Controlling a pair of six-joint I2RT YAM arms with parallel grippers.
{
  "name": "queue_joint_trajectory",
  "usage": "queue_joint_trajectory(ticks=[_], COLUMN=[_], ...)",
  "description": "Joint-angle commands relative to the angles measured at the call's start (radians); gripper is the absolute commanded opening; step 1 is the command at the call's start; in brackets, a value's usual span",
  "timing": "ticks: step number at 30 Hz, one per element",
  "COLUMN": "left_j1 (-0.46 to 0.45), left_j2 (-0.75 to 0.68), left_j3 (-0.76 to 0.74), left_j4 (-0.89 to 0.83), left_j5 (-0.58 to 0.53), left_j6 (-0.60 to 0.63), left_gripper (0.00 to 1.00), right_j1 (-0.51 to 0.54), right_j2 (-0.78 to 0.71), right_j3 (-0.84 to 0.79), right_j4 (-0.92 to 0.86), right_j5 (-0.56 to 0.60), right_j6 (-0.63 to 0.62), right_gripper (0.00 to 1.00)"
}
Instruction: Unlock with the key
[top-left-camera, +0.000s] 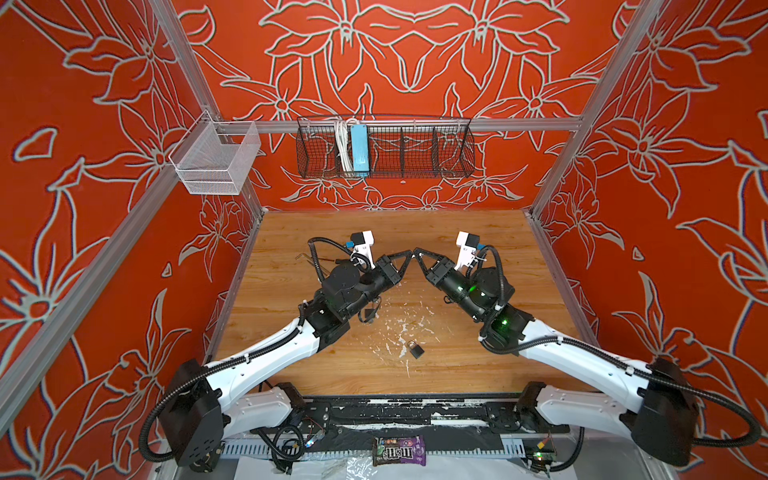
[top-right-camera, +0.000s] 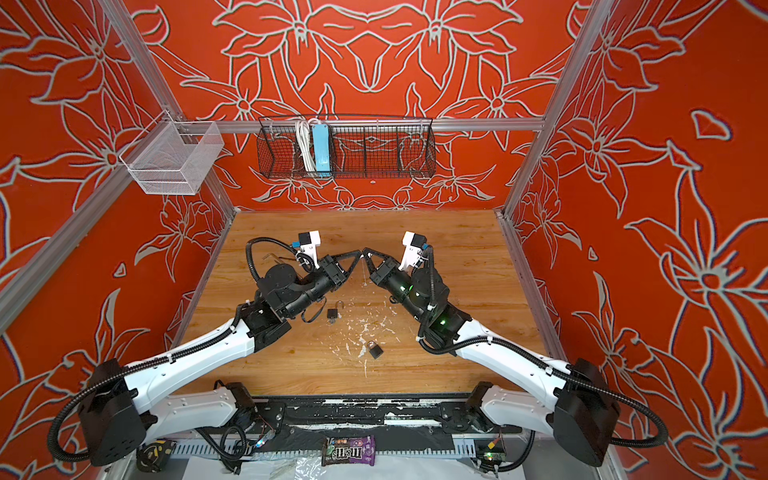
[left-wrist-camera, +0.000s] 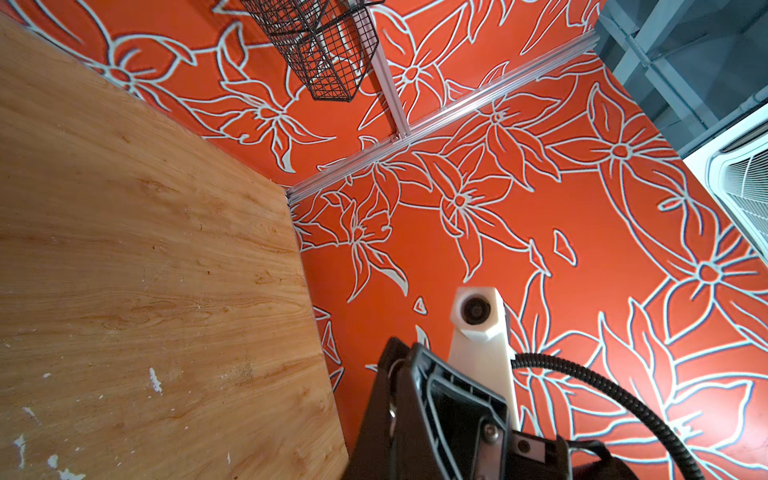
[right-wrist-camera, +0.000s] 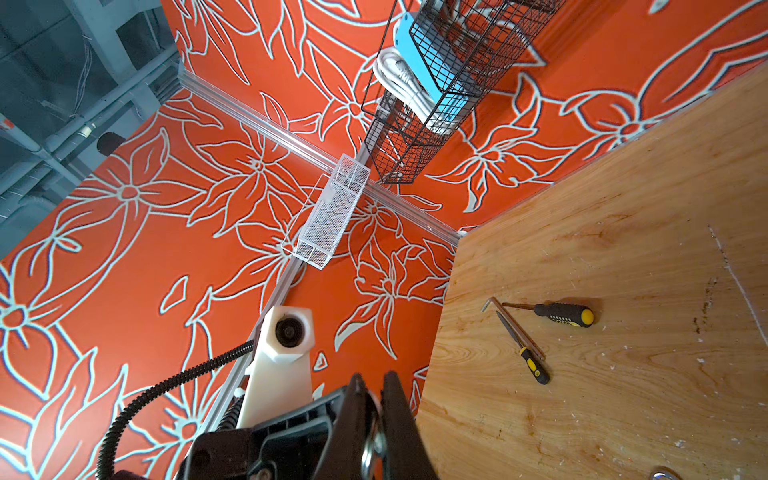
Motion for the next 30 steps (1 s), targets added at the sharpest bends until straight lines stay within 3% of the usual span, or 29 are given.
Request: queue_joint_trajectory(ticks=[1, 6, 9, 13, 21, 24, 30], left_j1=[-0.011, 0.002, 0.018, 0.047, 0.085, 0.094, 0.112], left_j2=[-0.007, -0.033, -0.038, -0.025, 0.049, 0.076, 0.111], left_j3=[0.028, 0.046, 0.067, 0.119, 0.213, 0.268, 0.318], left_j4=[-0.054, -0.195, -0.289, -0.437, -0.548, -0.612, -0.659], left_j5=[0.067, 0.104, 0.157, 0.246, 0.440, 0.476, 0.536], left_j6=[0.037, 0.082, 0.113, 0.172, 0.307, 0.363, 0.407], left_gripper=[0.00, 0.00, 0.00, 0.00, 0.00, 0.00, 0.00], right_j1=[0.009, -0.023, -0.059, -0.134, -0.252, -0.310, -0.373], right_j2=[-0.017, -0.062, -0.083, -0.133, -0.152, -0.135, -0.112], right_j3=[0.026, 0.042, 0.056, 0.045, 0.056, 0.041, 0.002], right_j4=[-0.073, -0.188, -0.283, -0.378, -0.529, -0.484, -0.364], right_j5=[-0.041, -0.096, -0.178, -0.328, -0.697, -0.839, -0.953], right_j6=[-0.067, -0.125, -0.163, -0.219, -0.367, -0.346, -0.300], right_gripper=[0.10, 0.40, 0.48, 0.51, 0.52, 0.50, 0.48])
